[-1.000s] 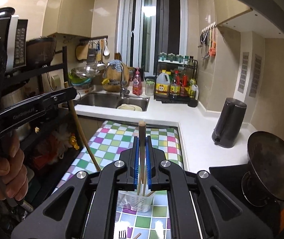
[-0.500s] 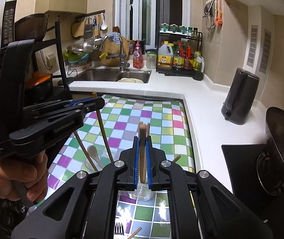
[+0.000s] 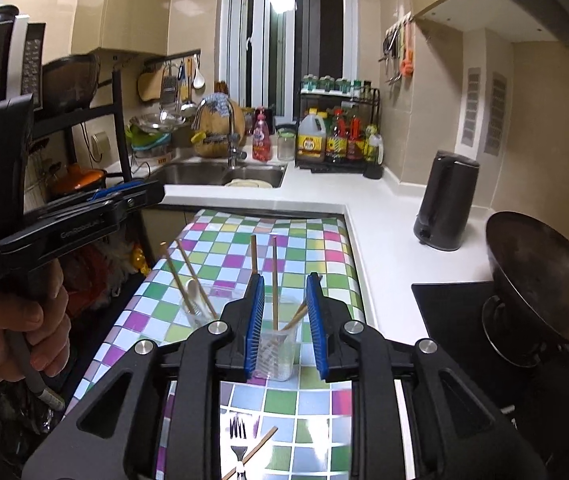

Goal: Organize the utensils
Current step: 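Move both open tools back toward the fork and last chopstick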

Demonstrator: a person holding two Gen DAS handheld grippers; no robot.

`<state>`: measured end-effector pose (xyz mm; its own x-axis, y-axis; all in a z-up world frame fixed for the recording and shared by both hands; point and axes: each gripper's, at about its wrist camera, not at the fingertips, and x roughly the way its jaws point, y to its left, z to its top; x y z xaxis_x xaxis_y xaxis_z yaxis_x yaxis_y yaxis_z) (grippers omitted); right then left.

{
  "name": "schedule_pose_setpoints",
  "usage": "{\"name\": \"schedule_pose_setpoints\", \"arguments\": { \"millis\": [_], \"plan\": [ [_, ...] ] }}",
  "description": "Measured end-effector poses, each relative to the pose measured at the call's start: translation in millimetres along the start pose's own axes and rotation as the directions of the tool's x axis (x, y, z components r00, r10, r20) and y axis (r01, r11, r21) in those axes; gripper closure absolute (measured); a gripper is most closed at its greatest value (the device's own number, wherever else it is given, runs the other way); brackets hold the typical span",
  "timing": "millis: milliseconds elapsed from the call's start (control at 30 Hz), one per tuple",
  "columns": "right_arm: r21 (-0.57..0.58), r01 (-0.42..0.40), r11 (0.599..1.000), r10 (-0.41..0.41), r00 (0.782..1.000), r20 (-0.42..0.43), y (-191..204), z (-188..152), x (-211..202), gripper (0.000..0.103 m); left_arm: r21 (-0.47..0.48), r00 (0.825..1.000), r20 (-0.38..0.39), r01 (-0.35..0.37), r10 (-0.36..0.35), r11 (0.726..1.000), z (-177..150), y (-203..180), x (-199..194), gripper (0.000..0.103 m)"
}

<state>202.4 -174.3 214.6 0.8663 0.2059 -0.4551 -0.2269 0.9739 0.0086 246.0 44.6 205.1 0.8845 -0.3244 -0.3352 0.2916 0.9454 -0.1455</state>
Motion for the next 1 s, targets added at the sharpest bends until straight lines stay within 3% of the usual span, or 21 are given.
{"name": "schedule_pose_setpoints", "arguments": {
  "millis": [133, 233, 367, 467, 533, 733, 1000],
  "plan": [
    [0.01, 0.004, 1.0, -0.004, 0.999, 0.034, 7, -45, -30, 0.08, 0.003, 1.0, -0.007, 0.009, -0.009, 1.0, -43, -7, -32, 0.07],
    [0.034, 0.007, 0.999, -0.007, 1.0, 0.016, 14, -91, -41, 0.08, 0.011, 0.999, -0.044, 0.012, -0.011, 1.0, -89, -15, -49, 0.077],
    [0.087, 0.005, 0.996, -0.001, 0.999, -0.051, 21, -164, -37, 0.08, 0.034, 0.992, -0.124, 0.028, -0.024, 0.999, -155, -28, -60, 0.083],
    [0.081, 0.006, 0.997, 0.006, 0.989, -0.15, 30, -212, -21, 0.08, 0.019, 0.982, -0.188, 0.036, -0.031, 0.999, -198, -33, -63, 0.083],
    [0.082, 0.02, 0.996, -0.003, 0.979, -0.202, 33, -239, -13, 0.08, 0.013, 0.977, -0.212, 0.004, -0.001, 1.0, -221, -35, -66, 0.083],
    [0.111, 0.023, 0.994, 0.01, 0.959, -0.283, 32, -266, 3, 0.079, -0.044, 0.933, -0.358, -0.049, 0.03, 0.998, -277, -49, -69, 0.083],
    [0.053, 0.011, 0.999, 0.007, 0.945, -0.327, 40, -274, 15, 0.073, 0.004, 0.913, -0.409, -0.012, 0.013, 1.0, -294, -73, -62, 0.082]
  ]
}}
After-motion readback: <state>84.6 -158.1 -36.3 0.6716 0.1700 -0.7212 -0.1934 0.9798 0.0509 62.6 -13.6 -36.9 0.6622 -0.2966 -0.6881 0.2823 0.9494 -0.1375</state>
